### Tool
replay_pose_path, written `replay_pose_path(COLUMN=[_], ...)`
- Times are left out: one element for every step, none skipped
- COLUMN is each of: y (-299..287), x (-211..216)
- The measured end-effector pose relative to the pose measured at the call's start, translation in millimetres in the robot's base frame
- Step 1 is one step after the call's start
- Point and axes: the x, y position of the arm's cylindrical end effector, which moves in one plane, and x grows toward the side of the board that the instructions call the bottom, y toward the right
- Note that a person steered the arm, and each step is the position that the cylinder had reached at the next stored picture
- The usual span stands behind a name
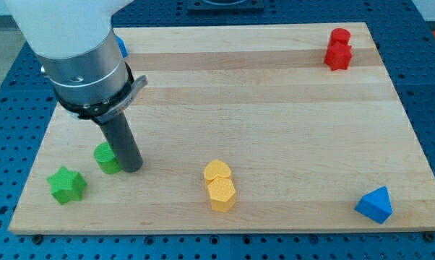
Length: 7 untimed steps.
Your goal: Place the green circle to the top right of the green star
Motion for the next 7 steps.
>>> replay_pose_path(y=[-10.5, -10.2, -9.1, -11.4, -17.8, -36.8, -48.2], x=[-4.0, -4.2, -26.2, -35.5, -35.8, -27.2, -16.4])
